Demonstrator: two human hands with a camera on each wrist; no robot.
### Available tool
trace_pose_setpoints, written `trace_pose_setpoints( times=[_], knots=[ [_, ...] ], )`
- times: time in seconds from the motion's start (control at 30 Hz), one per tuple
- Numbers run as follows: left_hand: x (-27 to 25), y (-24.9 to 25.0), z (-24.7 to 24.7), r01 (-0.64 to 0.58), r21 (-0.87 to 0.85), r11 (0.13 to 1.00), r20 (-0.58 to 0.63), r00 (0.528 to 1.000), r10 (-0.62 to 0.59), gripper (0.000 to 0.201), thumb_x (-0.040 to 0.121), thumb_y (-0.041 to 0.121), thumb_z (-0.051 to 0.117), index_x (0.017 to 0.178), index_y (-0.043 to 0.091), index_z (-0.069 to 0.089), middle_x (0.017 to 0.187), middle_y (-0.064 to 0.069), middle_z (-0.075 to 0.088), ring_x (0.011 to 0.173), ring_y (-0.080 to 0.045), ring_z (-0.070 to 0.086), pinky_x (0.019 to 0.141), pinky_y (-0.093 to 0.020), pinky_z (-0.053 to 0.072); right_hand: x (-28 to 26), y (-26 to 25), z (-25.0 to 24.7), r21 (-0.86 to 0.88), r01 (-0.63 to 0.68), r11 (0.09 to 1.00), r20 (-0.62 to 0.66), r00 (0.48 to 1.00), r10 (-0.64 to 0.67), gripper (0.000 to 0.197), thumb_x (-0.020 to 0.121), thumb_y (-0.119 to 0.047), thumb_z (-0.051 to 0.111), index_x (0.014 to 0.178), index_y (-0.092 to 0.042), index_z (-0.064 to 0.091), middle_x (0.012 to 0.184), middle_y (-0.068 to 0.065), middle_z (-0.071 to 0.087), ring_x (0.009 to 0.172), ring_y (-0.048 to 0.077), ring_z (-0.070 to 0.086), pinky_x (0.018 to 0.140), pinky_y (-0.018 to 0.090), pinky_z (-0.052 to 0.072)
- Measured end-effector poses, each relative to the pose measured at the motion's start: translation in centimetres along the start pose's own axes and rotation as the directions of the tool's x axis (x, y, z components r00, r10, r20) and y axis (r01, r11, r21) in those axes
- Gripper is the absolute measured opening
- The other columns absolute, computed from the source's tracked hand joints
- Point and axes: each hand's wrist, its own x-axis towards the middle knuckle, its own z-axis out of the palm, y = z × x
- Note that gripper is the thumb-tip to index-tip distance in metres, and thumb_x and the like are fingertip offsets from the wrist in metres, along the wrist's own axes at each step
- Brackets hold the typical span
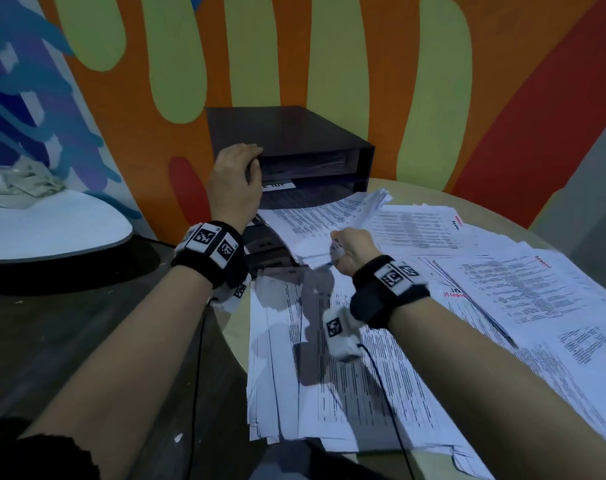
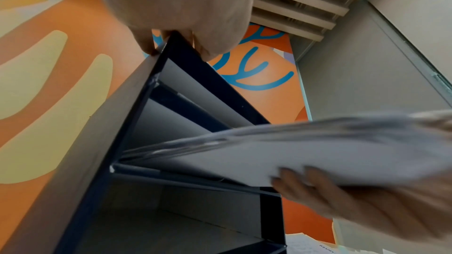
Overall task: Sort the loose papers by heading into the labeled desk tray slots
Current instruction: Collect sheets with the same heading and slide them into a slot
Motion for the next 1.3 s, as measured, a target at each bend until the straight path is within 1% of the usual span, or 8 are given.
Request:
trace_pose_setpoints(
  times=[0.1, 0.27, 0.4, 0.7, 0.9, 0.97, 1.13, 1.3],
  knots=[
    [-0.1, -0.2, 0.0, -0.008, 0.015, 1.000, 0.011, 1.000, 0.008, 0.031, 0.096, 0.011, 0.047, 0.120, 0.007, 0.066, 0.123, -0.007, 0.065, 0.123, -0.023, 0.052, 0.103, -0.028, 0.037, 0.4, -0.8, 2.6, -0.026, -0.045, 0.999, 0.068, 0.997, 0.047, 0.017, 0.095, 0.004, 0.048, 0.081, -0.006, 0.046, 0.066, 0.005, 0.038, 0.053, 0.017, 0.039, 0.061, 0.028, 0.051],
    [-0.1, -0.5, 0.0, -0.022, 0.031, 0.999, 0.010, 1.000, 0.021, 0.032, 0.095, 0.011, 0.047, 0.121, 0.008, 0.066, 0.124, -0.004, 0.064, 0.123, -0.020, 0.051, 0.102, -0.019, 0.033, 1.5, -1.8, 3.6, -0.072, -0.146, 0.987, 0.143, 0.977, 0.155, 0.020, 0.100, -0.002, 0.045, 0.081, -0.008, 0.045, 0.065, 0.004, 0.037, 0.033, 0.011, 0.035, 0.027, 0.012, 0.022],
    [-0.2, -0.7, 0.3, -0.033, 0.043, 0.999, -0.011, 0.999, 0.033, 0.031, 0.094, 0.010, 0.048, 0.120, 0.008, 0.066, 0.123, -0.004, 0.064, 0.124, -0.020, 0.051, 0.102, -0.019, 0.034, 2.4, -3.2, 5.4, 0.076, -0.082, 0.994, 0.127, 0.989, 0.072, 0.007, 0.098, 0.003, 0.045, 0.102, -0.001, 0.048, 0.058, 0.012, 0.054, 0.026, 0.010, 0.048, 0.028, 0.014, 0.035],
    [-0.4, -1.0, 0.6, -0.051, 0.065, 0.997, -0.022, 0.998, 0.052, 0.031, 0.093, 0.007, 0.051, 0.120, 0.009, 0.066, 0.124, -0.003, 0.064, 0.124, -0.020, 0.051, 0.104, -0.019, 0.033, 2.9, -3.1, 9.5, 0.462, -0.158, 0.873, 0.129, 0.985, 0.110, 0.043, 0.099, 0.003, 0.035, 0.140, 0.014, 0.026, 0.135, 0.038, 0.043, 0.108, 0.048, 0.058, 0.069, 0.048, 0.058],
    [-0.5, -0.8, 0.6, -0.043, 0.077, 0.996, -0.020, 0.999, 0.045, 0.034, 0.092, 0.006, 0.051, 0.121, 0.010, 0.066, 0.125, -0.002, 0.064, 0.125, -0.019, 0.050, 0.104, -0.017, 0.032, 3.1, -2.5, 9.0, 0.606, -0.220, 0.764, 0.183, 0.974, 0.135, 0.041, 0.100, 0.002, 0.032, 0.139, 0.017, 0.028, 0.139, 0.035, 0.041, 0.110, 0.043, 0.058, 0.085, 0.046, 0.054],
    [-0.5, -0.7, 0.5, -0.041, 0.082, 0.996, -0.013, 0.999, 0.042, 0.034, 0.091, 0.005, 0.051, 0.122, 0.010, 0.065, 0.126, -0.002, 0.064, 0.126, -0.019, 0.050, 0.104, -0.015, 0.030, 3.1, -2.4, 8.8, 0.508, -0.247, 0.825, 0.212, 0.964, 0.158, 0.041, 0.102, -0.002, 0.028, 0.137, 0.020, 0.028, 0.141, 0.040, 0.036, 0.124, 0.049, 0.048, 0.096, 0.052, 0.048],
    [-0.5, -0.8, 0.6, -0.041, 0.075, 0.996, -0.018, 0.999, 0.043, 0.035, 0.091, 0.006, 0.049, 0.123, 0.009, 0.064, 0.127, -0.003, 0.062, 0.127, -0.020, 0.048, 0.104, -0.006, 0.021, 0.4, -2.3, 3.7, 0.074, 0.038, 0.997, 0.114, 0.992, -0.046, 0.007, 0.094, 0.007, 0.051, 0.098, 0.002, 0.051, 0.079, 0.033, 0.057, 0.042, 0.031, 0.062, 0.044, 0.028, 0.053],
    [-0.6, 0.3, 1.3, 0.031, 0.057, 0.998, -0.037, 0.999, -0.029, 0.034, 0.090, 0.010, 0.051, 0.122, 0.007, 0.062, 0.129, -0.007, 0.060, 0.132, -0.025, 0.043, 0.119, -0.035, 0.022, 0.9, -3.2, -7.6, -0.385, 0.279, 0.879, -0.046, 0.946, -0.321, 0.006, 0.091, -0.001, 0.058, 0.084, 0.000, 0.059, 0.071, 0.018, 0.058, 0.058, 0.025, 0.054, 0.048, 0.028, 0.047]
  ],
)
